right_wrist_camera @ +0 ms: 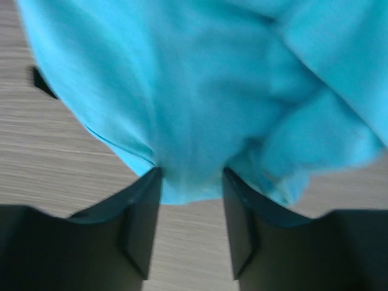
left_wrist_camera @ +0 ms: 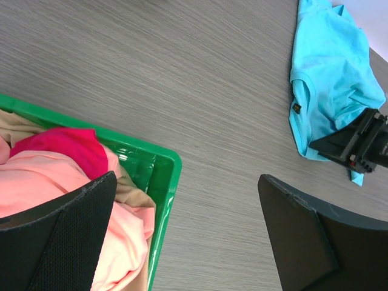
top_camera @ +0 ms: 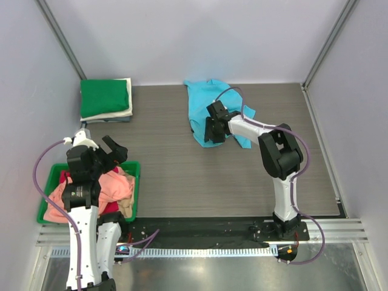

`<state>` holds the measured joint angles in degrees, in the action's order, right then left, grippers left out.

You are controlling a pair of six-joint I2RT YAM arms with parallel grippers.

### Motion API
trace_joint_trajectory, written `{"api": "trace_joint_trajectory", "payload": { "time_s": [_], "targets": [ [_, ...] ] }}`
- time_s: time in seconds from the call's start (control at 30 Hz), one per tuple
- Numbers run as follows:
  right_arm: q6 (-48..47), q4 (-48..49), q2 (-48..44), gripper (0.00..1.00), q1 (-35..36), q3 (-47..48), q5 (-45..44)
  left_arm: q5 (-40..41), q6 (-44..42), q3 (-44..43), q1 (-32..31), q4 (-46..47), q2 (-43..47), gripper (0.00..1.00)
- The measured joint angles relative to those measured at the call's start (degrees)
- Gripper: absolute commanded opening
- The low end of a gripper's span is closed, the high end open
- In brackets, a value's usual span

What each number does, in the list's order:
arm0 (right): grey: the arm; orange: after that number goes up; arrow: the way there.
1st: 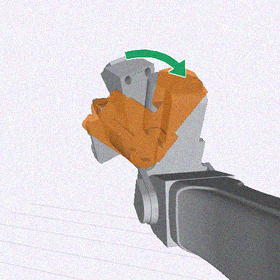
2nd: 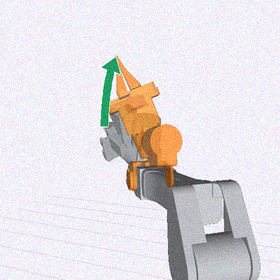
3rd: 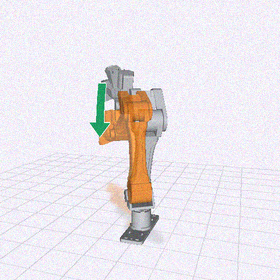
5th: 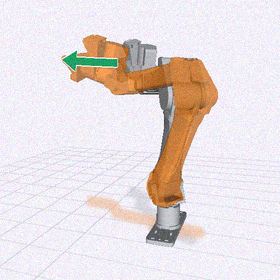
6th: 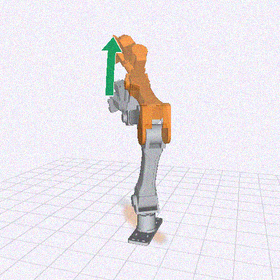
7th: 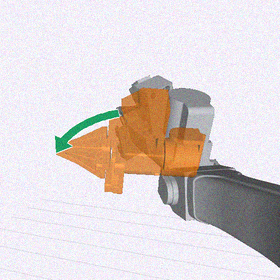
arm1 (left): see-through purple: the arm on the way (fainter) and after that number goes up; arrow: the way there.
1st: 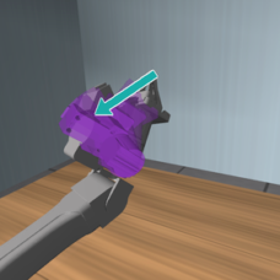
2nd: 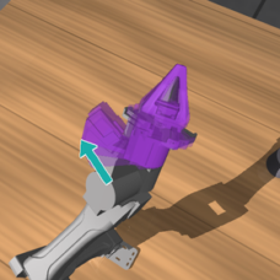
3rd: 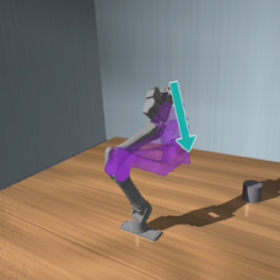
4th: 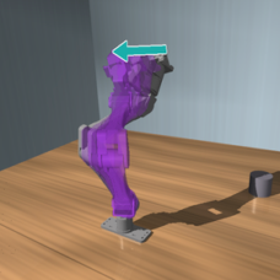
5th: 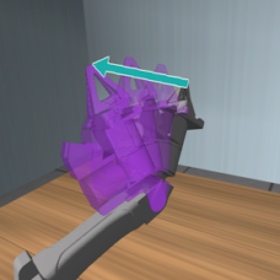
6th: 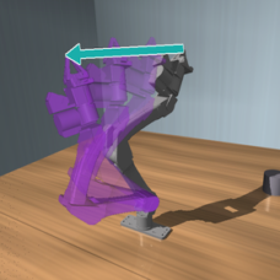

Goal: Fold and stack the t-shirts

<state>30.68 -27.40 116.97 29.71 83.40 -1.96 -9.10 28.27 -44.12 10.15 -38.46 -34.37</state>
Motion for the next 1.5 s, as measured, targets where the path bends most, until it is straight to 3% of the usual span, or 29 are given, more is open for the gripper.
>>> {"api": "trace_joint_trajectory", "payload": {
  "time_s": [0.03, 0.1, 0.17, 0.2, 0.33, 0.4, 0.43, 0.47, 0.57, 0.67, 0.73, 0.9, 1.03, 1.17, 1.37, 1.5],
  "targets": [
    [0.0, 0.0, 0.8, 0.41, 0.3, 1.1, 0.1, 0.0, 0.0, 0.0, 0.0, 0.0, 0.0, 1.0],
    [0.0, 1.0, 2.7, 0.18, 1.3, 3.2, 1.1, 0.0, 0.0, 0.0, 0.0, 0.0, 0.0, 1.0],
    [0.7, 1.5, 4.4, 0.05, 2.5, 5.0, 2.1, 0.0, 0.0, 0.0, 0.0, 0.0, 0.0, 1.0],
    [1.1, 1.7, 5.4, 0.01, 3.3, 6.1, 2.6, 0.0, 0.0, 0.0, 0.0, 0.0, 0.0, 1.0],
    [3.6, 1.8, 9.6, 0.01, 6.4, 12.3, 6.2, -0.1, 0.0, 0.0, 0.0, 0.0, 0.0, 1.0],
    [5.1, 1.7, 13.2, 0.08, 8.3, 18.1, 10.8, -0.1, 0.0, 0.0, 0.0, 0.0, 0.0, 1.0],
    [5.8, 1.9, 15.3, 0.21, 9.4, 22.0, 13.4, 0.0, 0.0, 0.0, 0.1, 0.0, 0.0, 1.0],
    [6.4, 2.4, 17.1, 0.53, 10.3, 25.6, 15.8, 0.0, 0.0, 0.0, 0.1, 0.0, 0.0, 1.0],
    [6.8, 5.2, 20.1, 0.69, 13.1, 34.8, 23.8, 0.0, 0.0, 0.0, 0.3, 0.0, -0.2, 1.0],
    [5.7, 7.3, 16.3, 0.7, 14.8, 32.2, 25.7, 0.1, 0.0, 0.0, 0.4, 0.0, -0.6, 1.0],
    [4.9, 8.1, 9.6, 0.7, 14.1, 23.5, 24.6, 0.1, 0.0, 0.0, 0.4, 0.0, -0.8, 1.0],
    [2.9, 7.4, -7.4, 0.65, 5.4, 0.4, 16.0, 0.0, 0.0, 0.0, 0.5, 0.0, -1.6, 1.0],
    [1.5, 6.7, -13.1, 0.63, -0.7, -10.0, 10.6, -0.9, 0.9, 0.0, 0.5, 0.1, -3.2, 1.0],
    [0.9, 6.8, -13.1, 0.57, 1.1, -15.3, 10.6, -1.1, 3.8, 0.0, -2.9, 2.2, -8.0, 1.0],
    [0.9, 8.7, -12.7, 0.56, 3.9, -17.0, 12.7, 4.5, 7.7, 0.0, -18.1, 6.0, -18.6, 1.0],
    [1.2, 10.9, -11.5, 0.56, 5.3, -17.2, 12.9, 6.4, 9.3, -0.1, -19.9, 8.3, -23.3, 1.0]
  ]
}}
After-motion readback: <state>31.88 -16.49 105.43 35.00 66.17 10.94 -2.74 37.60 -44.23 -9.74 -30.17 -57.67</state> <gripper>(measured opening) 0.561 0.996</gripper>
